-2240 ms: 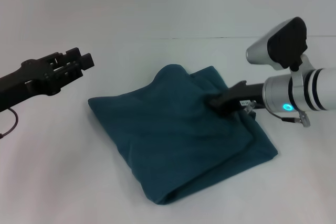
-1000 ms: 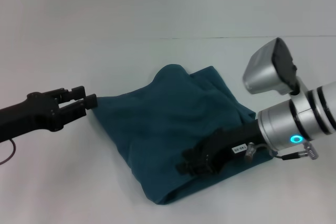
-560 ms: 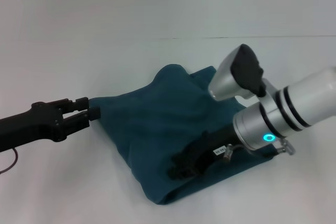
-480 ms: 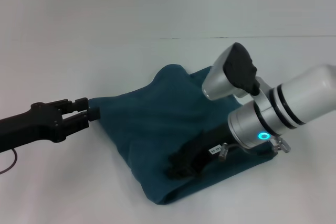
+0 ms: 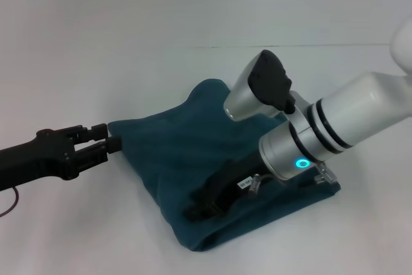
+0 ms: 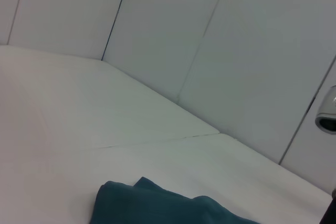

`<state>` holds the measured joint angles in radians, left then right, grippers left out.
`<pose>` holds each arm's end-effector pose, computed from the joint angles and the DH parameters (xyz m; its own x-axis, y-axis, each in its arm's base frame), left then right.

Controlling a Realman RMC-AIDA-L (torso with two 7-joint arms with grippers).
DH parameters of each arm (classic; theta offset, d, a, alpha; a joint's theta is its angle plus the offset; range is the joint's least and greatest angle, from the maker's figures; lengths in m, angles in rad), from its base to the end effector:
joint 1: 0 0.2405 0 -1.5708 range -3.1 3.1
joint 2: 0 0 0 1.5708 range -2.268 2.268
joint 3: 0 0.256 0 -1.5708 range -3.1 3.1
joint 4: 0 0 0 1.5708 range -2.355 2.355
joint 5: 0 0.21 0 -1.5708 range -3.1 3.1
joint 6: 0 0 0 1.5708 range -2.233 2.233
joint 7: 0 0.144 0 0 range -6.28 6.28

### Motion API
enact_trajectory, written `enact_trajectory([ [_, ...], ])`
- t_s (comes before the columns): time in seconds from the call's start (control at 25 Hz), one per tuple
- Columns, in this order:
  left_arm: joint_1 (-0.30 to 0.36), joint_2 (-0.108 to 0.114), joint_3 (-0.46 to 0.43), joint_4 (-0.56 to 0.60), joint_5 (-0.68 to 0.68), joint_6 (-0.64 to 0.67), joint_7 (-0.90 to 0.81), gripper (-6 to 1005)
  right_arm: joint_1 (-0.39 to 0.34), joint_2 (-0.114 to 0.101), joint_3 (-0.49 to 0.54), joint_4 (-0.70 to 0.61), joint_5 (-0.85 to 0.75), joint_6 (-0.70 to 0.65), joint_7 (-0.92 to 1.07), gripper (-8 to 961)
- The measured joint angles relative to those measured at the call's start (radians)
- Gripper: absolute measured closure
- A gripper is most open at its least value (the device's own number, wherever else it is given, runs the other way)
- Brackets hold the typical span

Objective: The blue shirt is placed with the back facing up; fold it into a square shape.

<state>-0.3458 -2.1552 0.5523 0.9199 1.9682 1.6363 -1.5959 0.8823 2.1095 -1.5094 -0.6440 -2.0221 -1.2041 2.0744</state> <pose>-0.2899 0.2945 0.0392 0.6283 0.4475 0.6364 0.6779 -0.7162 -0.1657 0.1451 0.3611 -0.1141 0.8922 -0.4473 0.0621 -0.4477 -0.8941 -0.0087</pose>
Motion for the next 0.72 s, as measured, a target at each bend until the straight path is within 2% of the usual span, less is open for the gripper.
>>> enact_trajectory([
  [0.24, 0.007, 0.000, -0.001, 0.026, 0.000, 0.017, 0.001, 539, 0.038, 0.001, -0.028, 0.031, 0.041, 0.035, 0.000, 541],
  [0.4, 0.007, 0.004, -0.002, 0.041, 0.014, 0.021, -0.008, 538, 0.021, -0.005, -0.031, 0.007, 0.069, 0.070, 0.017, 541],
  [0.56, 0.007, 0.000, 0.006, 0.104, 0.056, 0.042, -0.079, 537, -0.079, -0.019, -0.010, -0.156, 0.032, 0.094, 0.105, 541],
  [0.72, 0.006, -0.004, 0.035, 0.156, 0.084, 0.051, -0.159, 536, -0.219, -0.015, 0.063, -0.390, -0.074, 0.116, 0.158, 541],
])
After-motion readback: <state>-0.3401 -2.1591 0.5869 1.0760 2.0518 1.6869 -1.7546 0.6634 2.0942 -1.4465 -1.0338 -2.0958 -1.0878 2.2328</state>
